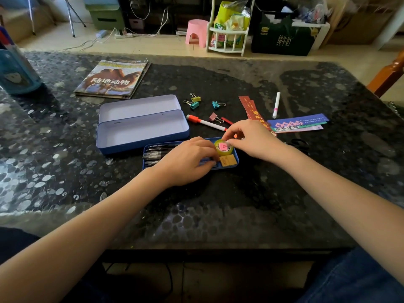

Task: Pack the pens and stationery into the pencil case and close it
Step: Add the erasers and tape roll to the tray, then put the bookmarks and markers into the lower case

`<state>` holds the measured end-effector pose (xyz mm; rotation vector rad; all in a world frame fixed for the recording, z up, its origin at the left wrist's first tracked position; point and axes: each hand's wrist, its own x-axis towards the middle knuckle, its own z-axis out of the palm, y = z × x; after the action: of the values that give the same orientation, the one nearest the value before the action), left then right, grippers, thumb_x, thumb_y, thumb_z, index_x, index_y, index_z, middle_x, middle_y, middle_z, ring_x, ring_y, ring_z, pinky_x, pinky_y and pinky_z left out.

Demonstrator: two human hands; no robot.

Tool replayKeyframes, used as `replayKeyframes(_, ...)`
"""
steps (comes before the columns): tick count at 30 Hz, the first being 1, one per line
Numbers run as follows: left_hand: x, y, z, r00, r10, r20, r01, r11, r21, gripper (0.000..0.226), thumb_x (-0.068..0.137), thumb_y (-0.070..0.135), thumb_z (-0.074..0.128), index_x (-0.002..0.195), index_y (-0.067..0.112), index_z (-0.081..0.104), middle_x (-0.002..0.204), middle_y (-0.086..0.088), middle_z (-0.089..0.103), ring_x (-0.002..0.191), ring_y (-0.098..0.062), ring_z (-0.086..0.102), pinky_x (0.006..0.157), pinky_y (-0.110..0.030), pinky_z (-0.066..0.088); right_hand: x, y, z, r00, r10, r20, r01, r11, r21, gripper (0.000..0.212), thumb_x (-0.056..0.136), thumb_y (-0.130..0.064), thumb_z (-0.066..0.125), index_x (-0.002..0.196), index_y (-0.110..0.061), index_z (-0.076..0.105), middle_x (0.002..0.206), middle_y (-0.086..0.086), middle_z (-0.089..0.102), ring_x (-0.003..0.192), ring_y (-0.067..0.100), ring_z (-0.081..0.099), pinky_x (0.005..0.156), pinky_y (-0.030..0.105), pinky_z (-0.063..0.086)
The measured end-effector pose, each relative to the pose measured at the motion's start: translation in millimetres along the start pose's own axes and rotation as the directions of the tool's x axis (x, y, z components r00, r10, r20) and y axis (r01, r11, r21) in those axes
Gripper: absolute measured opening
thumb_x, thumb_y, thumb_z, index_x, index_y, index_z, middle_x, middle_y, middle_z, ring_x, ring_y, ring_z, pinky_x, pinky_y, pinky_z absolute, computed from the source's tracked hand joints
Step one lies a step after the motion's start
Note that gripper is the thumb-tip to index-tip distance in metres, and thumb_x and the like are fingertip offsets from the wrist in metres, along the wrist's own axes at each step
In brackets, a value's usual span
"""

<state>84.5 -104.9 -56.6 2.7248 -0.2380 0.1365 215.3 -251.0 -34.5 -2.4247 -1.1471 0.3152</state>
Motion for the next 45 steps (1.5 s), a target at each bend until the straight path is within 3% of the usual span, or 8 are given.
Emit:
replayKeyframes(6,-11.5,2.5,-12.5,0.999,-0.034,0.017,0.033,0.999,0.007,0.043,0.082,0.042,0.065,0.121,0.025,0.059,0.133,0.006,0.049,0.119,-0.010,0.049,0.096,-0.028,0.046,-11.7,-3.7,-17.1,1.000,0.017,0.021,-0.017,1.000,0.022,0.032,0.086,-0.022,0.066,0.118,-0.022,0.064,0.117,-0.004,0.064,0.108,0.010,0.057,0.086,0.023,0.044)
replayKeyframes(11,-32.7,-12.4,-32.4,0.969,-0.186,0.160,0.159,0.973,0.166,0.084,0.072,0.063,0.065,0.142,0.034,0.030,0.155,0.008,0.022,0.137,-0.013,0.033,0.106,-0.030,0.034,-28.5,-10.2,-0.6,0.962,-0.024,0.273,0.088,0.970,-0.227,0.088,0.077,-0.055,0.067,0.148,-0.033,0.019,0.155,-0.006,0.026,0.141,0.015,0.026,0.114,0.045,0.024)
replayKeyframes(15,-49.5,-23.5,-47.9,0.936,-0.279,0.216,0.226,0.944,0.240,0.097,0.072,0.065,0.063,0.148,0.030,0.014,0.158,0.003,0.013,0.141,-0.017,0.027,0.112,-0.032,0.027,-25.1,-12.4,7.8,0.967,0.015,0.253,0.080,0.930,-0.359,0.098,0.076,-0.069,0.057,0.150,-0.034,0.004,0.159,-0.006,0.010,0.146,0.013,0.009,0.115,0.059,-0.002)
replayKeyframes(22,-67.5,-38.4,-59.9,0.913,-0.349,0.211,0.283,0.914,0.291,0.100,0.069,0.073,0.051,0.149,0.031,0.010,0.158,0.003,0.014,0.142,-0.017,0.024,0.113,-0.031,0.024,-17.8,-8.3,-0.6,0.968,0.073,0.240,0.020,0.932,-0.362,0.110,0.064,-0.078,0.059,0.150,-0.035,0.007,0.156,-0.008,0.023,0.144,0.018,0.021,0.115,0.059,-0.001)
replayKeyframes(26,-71.0,-46.9,-60.6,0.899,-0.405,0.169,0.346,0.891,0.294,0.076,0.087,0.063,0.038,0.150,0.029,0.012,0.155,0.002,0.024,0.139,-0.018,0.031,0.111,-0.033,0.029,-21.7,0.6,-7.4,0.974,0.085,0.210,-0.001,0.928,-0.372,0.106,0.063,-0.077,0.060,0.148,-0.038,0.010,0.155,-0.008,0.026,0.144,0.018,0.021,0.114,0.060,-0.005)
replayKeyframes(32,-56.8,-61.2,-61.6,0.915,-0.404,0.010,0.355,0.816,0.456,0.030,0.095,0.023,0.044,0.124,0.017,0.050,0.121,-0.004,0.056,0.115,-0.025,0.051,0.086,-0.044,0.049,-31.1,3.2,-3.1,0.985,0.027,0.170,0.047,0.906,-0.421,0.107,0.061,-0.084,0.053,0.148,-0.039,0.011,0.151,-0.005,0.033,0.143,0.016,0.022,0.114,0.057,-0.008)
replayKeyframes(39,-51.7,-64.5,-62.1,0.927,-0.364,-0.090,0.365,0.823,0.436,0.019,0.090,0.009,0.045,0.105,0.016,0.056,0.111,-0.004,0.058,0.105,-0.026,0.055,0.071,-0.038,0.045,-51.7,11.5,-7.5,0.988,0.056,0.141,0.025,0.854,-0.519,0.100,0.063,-0.088,0.043,0.146,-0.035,0.025,0.149,-0.007,0.035,0.141,0.011,0.021,0.115,0.053,-0.010)
replayKeyframes(45,-53.4,-56.3,-66.3,0.910,-0.414,-0.033,0.388,0.820,0.422,0.018,0.089,0.012,0.048,0.104,0.018,0.056,0.114,-0.002,0.057,0.104,-0.024,0.056,0.074,-0.037,0.047,-62.3,28.1,-24.6,0.972,0.188,0.140,-0.069,0.802,-0.594,0.104,0.061,-0.092,0.027,0.145,-0.031,0.028,0.151,-0.004,0.032,0.143,0.015,0.017,0.114,0.058,-0.008)
